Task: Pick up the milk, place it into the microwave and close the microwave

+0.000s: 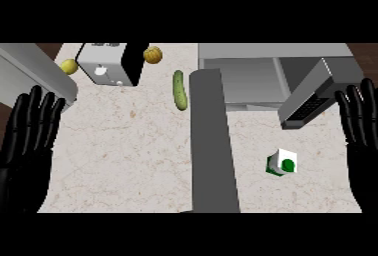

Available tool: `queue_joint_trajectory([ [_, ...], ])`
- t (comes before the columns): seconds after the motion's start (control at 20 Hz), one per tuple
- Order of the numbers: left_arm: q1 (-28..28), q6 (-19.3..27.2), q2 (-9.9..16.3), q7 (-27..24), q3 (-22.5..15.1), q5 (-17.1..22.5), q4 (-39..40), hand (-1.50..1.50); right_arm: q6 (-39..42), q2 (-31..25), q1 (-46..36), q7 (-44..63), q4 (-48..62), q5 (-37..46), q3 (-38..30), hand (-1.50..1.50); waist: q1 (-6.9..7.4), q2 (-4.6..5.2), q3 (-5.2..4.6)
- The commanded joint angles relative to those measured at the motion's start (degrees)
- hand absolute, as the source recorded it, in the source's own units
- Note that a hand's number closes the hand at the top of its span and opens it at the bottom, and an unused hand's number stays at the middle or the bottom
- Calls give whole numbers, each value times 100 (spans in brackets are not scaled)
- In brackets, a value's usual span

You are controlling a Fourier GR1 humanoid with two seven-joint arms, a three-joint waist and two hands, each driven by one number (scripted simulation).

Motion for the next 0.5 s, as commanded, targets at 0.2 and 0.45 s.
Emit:
queue_joint_trajectory([
  [0.2, -790, -241, 268, -107, 670, 574, 682, -150, -377, 525, -131, 251, -360, 699, 829, -150, 47, 29, -97],
  [0.45, 37, -224, 99, 172, 743, 843, 479, -150, -139, 483, 770, 510, -684, 891, 1491, -150, 58, 16, -96],
])
